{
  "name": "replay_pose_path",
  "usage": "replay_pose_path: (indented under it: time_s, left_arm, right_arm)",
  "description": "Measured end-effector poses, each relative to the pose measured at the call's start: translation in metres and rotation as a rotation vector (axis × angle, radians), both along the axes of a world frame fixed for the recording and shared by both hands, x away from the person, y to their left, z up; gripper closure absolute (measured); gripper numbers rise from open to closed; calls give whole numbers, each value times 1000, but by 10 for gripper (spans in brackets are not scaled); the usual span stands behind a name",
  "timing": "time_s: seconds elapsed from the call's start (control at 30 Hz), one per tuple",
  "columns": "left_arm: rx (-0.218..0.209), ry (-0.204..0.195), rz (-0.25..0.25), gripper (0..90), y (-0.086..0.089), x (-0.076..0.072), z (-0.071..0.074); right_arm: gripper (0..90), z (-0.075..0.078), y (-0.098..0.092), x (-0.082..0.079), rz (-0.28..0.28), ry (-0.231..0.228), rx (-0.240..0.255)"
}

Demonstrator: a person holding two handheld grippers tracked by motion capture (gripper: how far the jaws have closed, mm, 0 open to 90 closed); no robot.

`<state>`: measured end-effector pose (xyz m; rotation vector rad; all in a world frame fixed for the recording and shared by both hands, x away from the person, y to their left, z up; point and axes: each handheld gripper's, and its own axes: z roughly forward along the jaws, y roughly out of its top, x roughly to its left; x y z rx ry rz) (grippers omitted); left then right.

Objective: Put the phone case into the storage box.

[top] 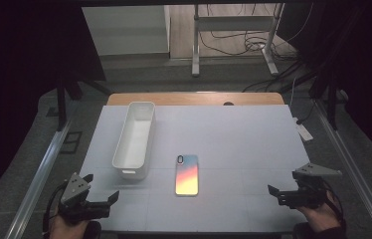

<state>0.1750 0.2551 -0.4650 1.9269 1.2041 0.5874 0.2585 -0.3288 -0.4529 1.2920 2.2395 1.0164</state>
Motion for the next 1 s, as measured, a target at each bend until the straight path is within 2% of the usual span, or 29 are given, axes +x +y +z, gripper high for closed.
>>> replay_pose_path:
  time_s: [0.6, 0.83, 1.0]
  left_arm:
    - [-43, 15, 7, 14, 5, 1, -1]
    - [-36, 16, 4, 16, 4, 0, -1]
    - [-36, 14, 3, 17, 4, 0, -1]
  right_arm:
    - [0, -1, 2, 4, -10, 31, -11]
    - [0, -1, 3, 5, 0, 39, -13]
    - [0, -2, 4, 6, 28, 55, -19]
